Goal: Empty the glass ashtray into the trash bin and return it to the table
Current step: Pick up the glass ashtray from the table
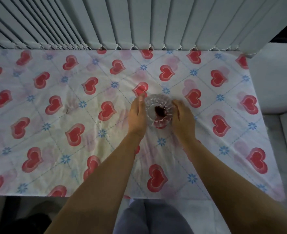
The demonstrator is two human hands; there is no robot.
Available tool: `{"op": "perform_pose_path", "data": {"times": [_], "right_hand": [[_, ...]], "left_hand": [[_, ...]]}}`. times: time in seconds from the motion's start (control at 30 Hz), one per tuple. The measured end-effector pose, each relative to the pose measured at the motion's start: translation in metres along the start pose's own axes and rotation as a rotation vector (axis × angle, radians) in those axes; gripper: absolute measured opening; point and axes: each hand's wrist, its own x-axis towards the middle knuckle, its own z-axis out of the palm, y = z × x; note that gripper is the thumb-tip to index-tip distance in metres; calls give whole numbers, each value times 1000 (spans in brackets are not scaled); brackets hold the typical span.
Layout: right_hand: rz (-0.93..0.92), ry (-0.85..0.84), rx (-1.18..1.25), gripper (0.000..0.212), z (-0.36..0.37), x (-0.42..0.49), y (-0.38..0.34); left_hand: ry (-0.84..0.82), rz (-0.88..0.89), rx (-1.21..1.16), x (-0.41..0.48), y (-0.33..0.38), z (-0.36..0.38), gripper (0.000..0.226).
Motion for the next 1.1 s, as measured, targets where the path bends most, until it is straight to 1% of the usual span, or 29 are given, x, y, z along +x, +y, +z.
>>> {"op": "perform_pose_path", "data": {"times": [0.1, 0.2, 0.3, 0.5, 0.6, 0.67, 0.73, 0.8, 0.83, 0.87, 0.9, 1.0, 1.1], "right_hand": [[41, -30, -70, 41, 9, -2, 4], [31, -25, -66, 42, 12, -2, 6], [19, -39, -62, 46, 14, -1, 6], [56, -86, 16, 49, 16, -4, 2], [65, -94, 115, 48, 12, -6, -5], [100, -72, 277, 38, 7, -9, -13], [173, -41, 433, 25, 5, -13, -20], [248, -34, 569, 21, 7, -8, -27], [269, -20, 614, 20, 8, -6, -28], [211, 38, 654, 20, -11, -24, -49], [162, 46, 686, 21, -33, -41, -76], [185, 35, 720, 31, -33, -27, -81], [240, 35, 733, 32, -37, -26, -82]], "left_hand": [[54, 9, -16, -1, -3, 11, 48], [69, 19, -27, 0, -6, 18, 51], [77, 8, -55, 0, -5, 21, 49], [58, -88, -101, -2, 2, 19, 50], [61, -139, -137, -7, 13, 17, 50], [71, -164, -170, -14, 21, 18, 50], [71, -195, -180, -21, 24, 17, 50], [55, -222, -190, -24, 33, 18, 49], [52, -235, -195, -26, 35, 18, 49], [55, -153, -207, -52, 57, 4, 49], [51, -61, -214, -76, 79, -10, 50], [47, -64, -264, -75, 85, -8, 50], [47, -95, -265, -77, 83, -10, 50]]}}
